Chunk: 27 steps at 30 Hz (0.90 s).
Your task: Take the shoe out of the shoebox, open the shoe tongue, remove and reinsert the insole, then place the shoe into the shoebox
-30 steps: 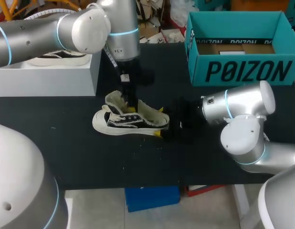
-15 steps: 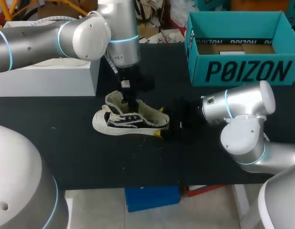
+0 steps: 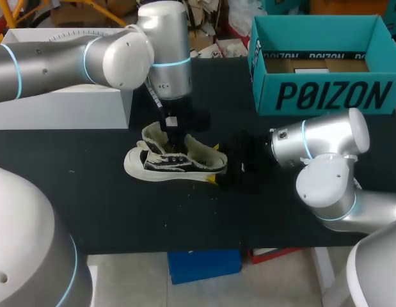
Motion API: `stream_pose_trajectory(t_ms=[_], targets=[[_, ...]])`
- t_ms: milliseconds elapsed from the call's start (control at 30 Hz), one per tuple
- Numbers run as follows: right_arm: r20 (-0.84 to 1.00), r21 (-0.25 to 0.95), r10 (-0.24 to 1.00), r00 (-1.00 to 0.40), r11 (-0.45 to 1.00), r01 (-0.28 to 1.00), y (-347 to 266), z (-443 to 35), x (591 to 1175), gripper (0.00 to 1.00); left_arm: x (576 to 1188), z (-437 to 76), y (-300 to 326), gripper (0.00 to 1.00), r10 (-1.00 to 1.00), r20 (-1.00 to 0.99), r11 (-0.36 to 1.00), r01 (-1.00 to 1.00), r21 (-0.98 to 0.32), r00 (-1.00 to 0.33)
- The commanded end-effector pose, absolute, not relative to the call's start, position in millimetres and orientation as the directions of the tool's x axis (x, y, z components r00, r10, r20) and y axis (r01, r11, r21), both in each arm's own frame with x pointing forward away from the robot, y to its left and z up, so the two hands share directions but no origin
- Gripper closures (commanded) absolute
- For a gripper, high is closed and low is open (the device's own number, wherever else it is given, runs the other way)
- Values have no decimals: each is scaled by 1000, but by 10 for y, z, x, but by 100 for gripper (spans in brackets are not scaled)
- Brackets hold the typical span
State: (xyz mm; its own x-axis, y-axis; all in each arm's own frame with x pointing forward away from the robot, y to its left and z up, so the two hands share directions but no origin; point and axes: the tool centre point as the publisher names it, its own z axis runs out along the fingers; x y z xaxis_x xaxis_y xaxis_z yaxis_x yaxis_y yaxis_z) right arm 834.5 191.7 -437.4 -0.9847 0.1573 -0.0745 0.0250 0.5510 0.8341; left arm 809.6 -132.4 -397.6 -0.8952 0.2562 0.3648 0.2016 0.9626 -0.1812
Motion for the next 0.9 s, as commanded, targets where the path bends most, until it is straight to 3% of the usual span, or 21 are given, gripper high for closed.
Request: stream_pose_trajectory(t_ms=[33,433,467,500,900], targets=[[-75,833,160,-984,552,26,1898,-4419,8340,100,8091,-4048,-1332,100,253,367,963,198,-181,-895],[-75,833,160,-984,552,26,1898,-4419,8340,100,8031,-4141,-1345,100,238,373,966,179,-188,-897],[-75,833,160,-984,552,26,1898,-4419,8340,100,8034,-4143,-1345,75,237,373,966,177,-188,-897],[-75,833,160,-984,552,26,1898,-4419,8340,100,8035,-4143,-1345,68,236,372,966,177,-188,-898],[-75,833,160,-984,552,26,1898,-4419,8340,100,8060,-4166,-1329,70,223,308,972,187,-143,-925]])
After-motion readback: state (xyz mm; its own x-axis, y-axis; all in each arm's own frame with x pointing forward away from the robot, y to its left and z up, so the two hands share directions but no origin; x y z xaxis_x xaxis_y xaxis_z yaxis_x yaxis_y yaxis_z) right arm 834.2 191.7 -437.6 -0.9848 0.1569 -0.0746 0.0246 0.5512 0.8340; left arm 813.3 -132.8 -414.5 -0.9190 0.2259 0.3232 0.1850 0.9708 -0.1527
